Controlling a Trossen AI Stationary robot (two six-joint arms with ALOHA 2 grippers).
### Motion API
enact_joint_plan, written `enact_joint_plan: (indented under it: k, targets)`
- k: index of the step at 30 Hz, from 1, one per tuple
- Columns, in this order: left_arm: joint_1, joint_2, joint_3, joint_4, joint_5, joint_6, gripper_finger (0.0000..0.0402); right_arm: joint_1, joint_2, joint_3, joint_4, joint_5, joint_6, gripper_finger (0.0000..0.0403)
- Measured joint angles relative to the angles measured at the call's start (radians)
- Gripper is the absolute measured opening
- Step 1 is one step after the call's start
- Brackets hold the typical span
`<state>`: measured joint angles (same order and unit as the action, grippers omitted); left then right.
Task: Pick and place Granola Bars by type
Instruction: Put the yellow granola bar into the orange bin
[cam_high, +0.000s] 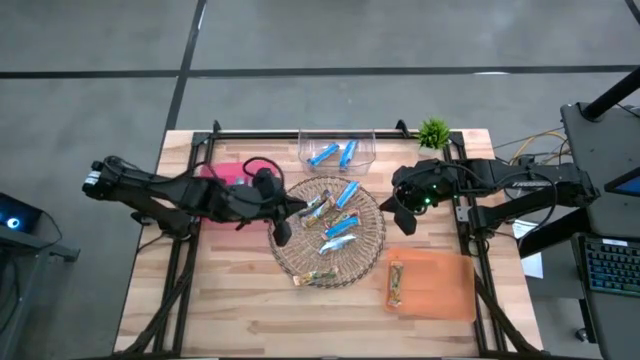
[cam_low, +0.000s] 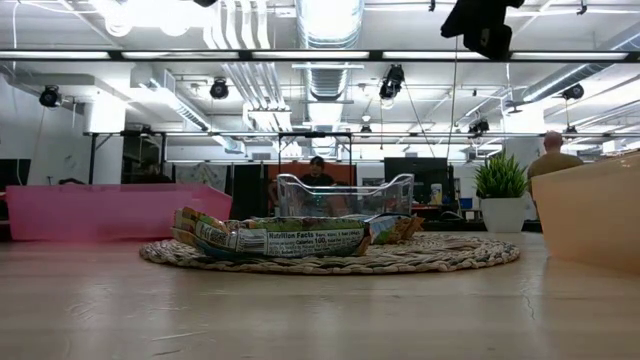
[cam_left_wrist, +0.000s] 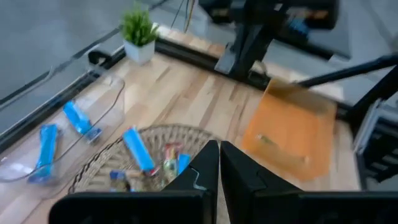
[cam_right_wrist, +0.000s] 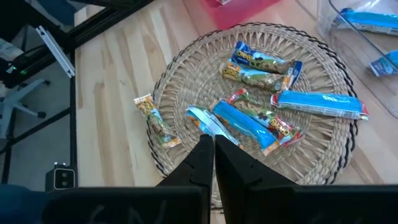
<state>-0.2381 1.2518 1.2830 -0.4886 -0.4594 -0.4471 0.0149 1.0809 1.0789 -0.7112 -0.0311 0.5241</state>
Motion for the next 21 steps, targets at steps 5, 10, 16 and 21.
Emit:
enact_joint_plan:
  k: [5, 10, 16, 21]
  targets:
    - [-0.008, -0.071, -0.066, 0.064, -0.005, 0.003, 0.0, 0.0, 0.0, 0.0, 0.047, -0.035, -0.008, 0.0009]
    - [-0.008, -0.133, -0.115, 0.07, -0.007, 0.011, 0.0, 0.0, 0.03, 0.0, 0.106, -0.068, -0.008, 0.0009]
    - [-0.007, -0.191, -0.181, 0.069, -0.007, 0.028, 0.0, 0.003, 0.114, 0.0, 0.183, -0.154, -0.035, 0.0009]
    - [-0.006, -0.212, -0.208, 0.069, -0.007, 0.028, 0.0, 0.015, 0.191, 0.014, 0.198, -0.174, -0.086, 0.0009]
